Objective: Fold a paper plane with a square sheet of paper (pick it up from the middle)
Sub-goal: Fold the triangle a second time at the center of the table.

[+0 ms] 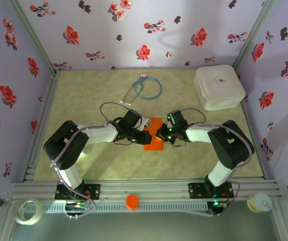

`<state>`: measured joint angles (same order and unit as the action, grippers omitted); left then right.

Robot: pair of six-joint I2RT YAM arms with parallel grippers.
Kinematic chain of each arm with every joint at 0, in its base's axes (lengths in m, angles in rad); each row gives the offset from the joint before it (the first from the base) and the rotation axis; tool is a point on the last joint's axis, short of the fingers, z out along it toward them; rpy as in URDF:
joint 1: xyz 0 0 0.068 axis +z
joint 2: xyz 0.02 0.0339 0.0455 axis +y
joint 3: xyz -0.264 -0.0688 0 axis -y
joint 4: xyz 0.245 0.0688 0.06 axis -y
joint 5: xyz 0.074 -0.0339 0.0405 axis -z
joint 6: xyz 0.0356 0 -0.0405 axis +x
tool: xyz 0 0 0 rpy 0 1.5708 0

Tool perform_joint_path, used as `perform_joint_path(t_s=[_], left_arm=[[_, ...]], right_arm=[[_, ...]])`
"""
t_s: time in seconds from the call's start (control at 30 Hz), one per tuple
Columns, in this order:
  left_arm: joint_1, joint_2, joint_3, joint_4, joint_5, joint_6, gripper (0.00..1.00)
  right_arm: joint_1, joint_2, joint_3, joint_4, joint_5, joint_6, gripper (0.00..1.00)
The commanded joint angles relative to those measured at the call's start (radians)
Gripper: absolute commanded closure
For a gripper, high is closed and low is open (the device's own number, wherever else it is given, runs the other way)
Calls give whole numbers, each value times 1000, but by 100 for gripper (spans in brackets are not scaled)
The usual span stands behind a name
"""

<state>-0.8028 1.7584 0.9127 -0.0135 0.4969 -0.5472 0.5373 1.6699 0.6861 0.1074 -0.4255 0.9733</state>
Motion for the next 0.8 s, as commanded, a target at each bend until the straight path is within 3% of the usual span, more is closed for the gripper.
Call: perform_joint_path(t_s=[0.0, 0.47, 0.77], left_arm=[[-3, 53, 32, -43, -22, -8, 90], [-2, 99, -42, -39, -94, -23, 93], [-3, 91, -44, -23, -89, -32, 95]], right_arm=[[-8, 11, -29, -42, 56, 10, 100], [-19, -48, -21, 17, -18, -30, 97], [57, 17, 33, 15, -58, -39, 99]])
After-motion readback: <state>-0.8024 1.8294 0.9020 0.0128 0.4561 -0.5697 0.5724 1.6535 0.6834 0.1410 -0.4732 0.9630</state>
